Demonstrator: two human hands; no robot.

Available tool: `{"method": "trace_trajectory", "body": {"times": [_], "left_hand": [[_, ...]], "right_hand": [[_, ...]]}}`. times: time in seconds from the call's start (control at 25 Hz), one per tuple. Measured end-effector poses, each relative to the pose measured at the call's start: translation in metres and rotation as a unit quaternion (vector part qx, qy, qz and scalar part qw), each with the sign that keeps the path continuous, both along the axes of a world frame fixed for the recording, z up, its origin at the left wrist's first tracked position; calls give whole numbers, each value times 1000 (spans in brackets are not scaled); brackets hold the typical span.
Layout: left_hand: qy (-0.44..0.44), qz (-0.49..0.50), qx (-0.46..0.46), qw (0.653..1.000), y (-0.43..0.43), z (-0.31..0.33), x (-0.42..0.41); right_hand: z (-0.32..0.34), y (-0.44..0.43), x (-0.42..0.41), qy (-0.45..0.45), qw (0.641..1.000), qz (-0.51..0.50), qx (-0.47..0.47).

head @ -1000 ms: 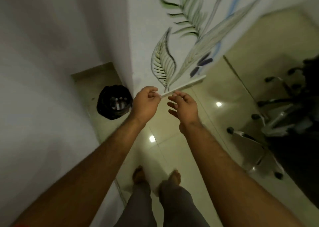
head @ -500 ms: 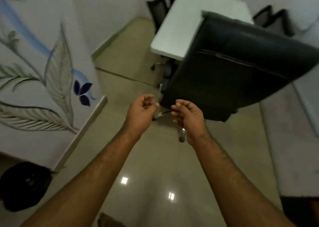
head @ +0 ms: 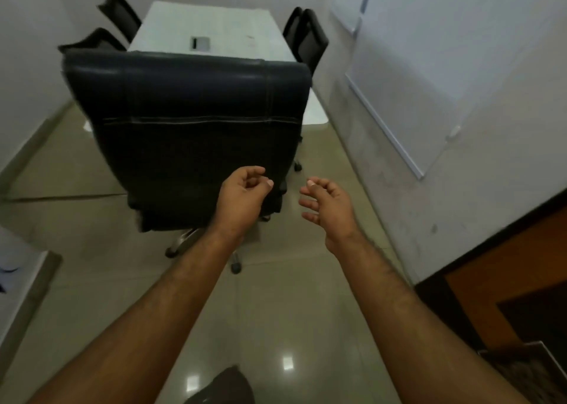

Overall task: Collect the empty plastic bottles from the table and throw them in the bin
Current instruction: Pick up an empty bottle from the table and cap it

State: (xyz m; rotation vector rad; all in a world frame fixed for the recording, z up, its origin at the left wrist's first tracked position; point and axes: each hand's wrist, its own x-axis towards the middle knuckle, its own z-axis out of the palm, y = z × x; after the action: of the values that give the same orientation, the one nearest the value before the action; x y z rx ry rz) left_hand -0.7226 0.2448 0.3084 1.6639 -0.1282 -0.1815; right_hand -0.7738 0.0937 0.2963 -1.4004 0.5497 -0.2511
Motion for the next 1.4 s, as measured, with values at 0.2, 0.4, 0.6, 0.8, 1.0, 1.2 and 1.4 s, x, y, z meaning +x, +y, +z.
{"method": "trace_trajectory", "body": {"times": [0.2, 0.4, 0.6, 0.8, 1.0, 1.2, 1.4], "left_hand": [[-14, -46, -4, 999, -136, -4, 78], [27, -55, -32, 998, -242, -10, 167], [45, -31, -13, 998, -354, 1, 273], [47, 28, 4, 999, -452, -24, 371], [48, 127, -16, 991, -539, -26, 466], [25, 214, -22, 976, -597, -5, 569], [5, 267, -17, 963, -635, -16, 702]], "right_hand": [[1, -133, 70, -6, 998, -59, -21], [10, -232, 158, 11, 996, -77, -31], [11, -338, 267, 28, 998, -55, -30], [-15, -445, 378, 29, 999, -9, -42], [-12, -551, 484, 39, 994, 78, -59], [13, -618, 612, 23, 981, 180, -71], [8, -653, 759, -8, 966, 241, -93]]}}
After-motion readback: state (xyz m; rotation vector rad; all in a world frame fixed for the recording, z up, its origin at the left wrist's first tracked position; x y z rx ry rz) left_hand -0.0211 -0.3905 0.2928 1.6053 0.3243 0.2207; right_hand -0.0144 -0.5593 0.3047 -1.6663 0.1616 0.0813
